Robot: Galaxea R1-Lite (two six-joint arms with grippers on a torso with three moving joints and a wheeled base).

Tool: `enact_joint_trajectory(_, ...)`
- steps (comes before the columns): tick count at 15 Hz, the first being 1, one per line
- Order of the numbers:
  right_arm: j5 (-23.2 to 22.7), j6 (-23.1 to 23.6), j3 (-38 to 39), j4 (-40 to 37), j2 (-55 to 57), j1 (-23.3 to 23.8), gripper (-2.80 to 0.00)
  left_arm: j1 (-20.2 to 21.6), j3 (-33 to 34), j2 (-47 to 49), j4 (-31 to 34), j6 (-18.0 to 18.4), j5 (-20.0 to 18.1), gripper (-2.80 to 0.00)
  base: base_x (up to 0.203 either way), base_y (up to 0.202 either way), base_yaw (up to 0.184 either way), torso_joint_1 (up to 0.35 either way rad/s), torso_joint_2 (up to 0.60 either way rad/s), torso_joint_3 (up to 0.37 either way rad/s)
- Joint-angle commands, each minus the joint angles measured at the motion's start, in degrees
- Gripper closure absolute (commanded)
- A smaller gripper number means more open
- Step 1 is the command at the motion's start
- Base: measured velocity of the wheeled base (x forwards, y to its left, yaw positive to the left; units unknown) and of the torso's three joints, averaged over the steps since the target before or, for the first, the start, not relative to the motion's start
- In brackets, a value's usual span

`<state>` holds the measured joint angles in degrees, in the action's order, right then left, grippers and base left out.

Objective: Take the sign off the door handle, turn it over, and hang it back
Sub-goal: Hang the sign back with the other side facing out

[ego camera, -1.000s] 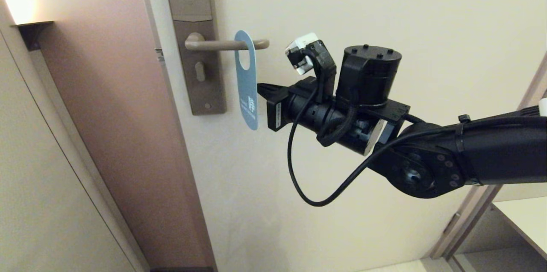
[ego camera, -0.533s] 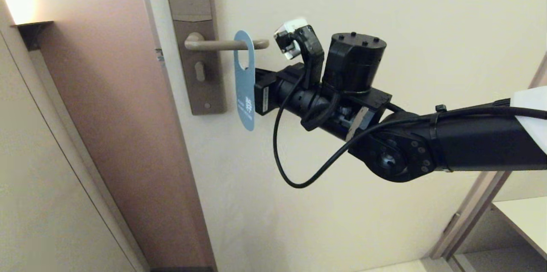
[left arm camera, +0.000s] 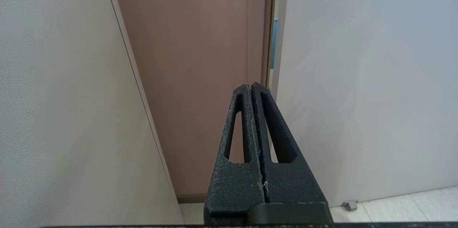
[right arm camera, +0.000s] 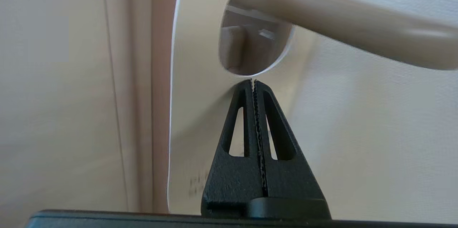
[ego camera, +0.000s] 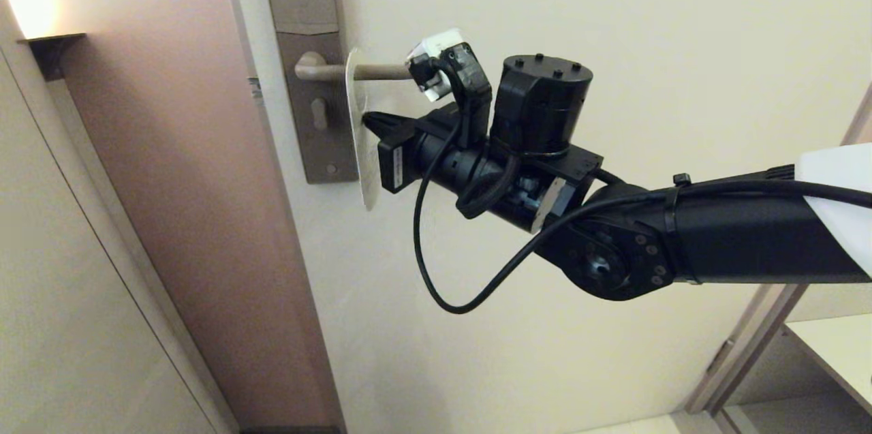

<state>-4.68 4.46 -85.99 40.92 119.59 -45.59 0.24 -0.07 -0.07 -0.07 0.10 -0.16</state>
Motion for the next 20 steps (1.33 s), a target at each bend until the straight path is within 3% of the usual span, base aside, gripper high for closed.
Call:
enact_joint_trajectory(1,-0.06,0.28,-0.14,0.30,0.12,-1.11,0.00,0.02,0.00,0.07,-0.05,-0.01,-0.02,0.00,0.000,0.000,0.000,0.000,0.00,0.000)
enact_joint_trajectory(11,-2.09,0.33,-2.49,0.45,0.43,-6.32,0.00,0.02,-0.01,0.07,-0.06,-0.01,-0.02,0.00,0.000,0.000,0.000,0.000,0.00,0.000)
enact_joint_trajectory(15,-1.48,1.99,-6.91,1.08,3.01,-6.66,0.00,0.02,0.06,0.07,-0.01,-0.01,-0.02,0.00,0.000,0.000,0.000,0.000,0.00,0.000)
enact_joint_trajectory(20,-1.51,2.06,-4.30,2.34,-0.32,-6.70,0.00,0.02,-0.01,0.07,-0.02,-0.01,-0.02,0.00,0.000,0.000,0.000,0.000,0.00,0.000)
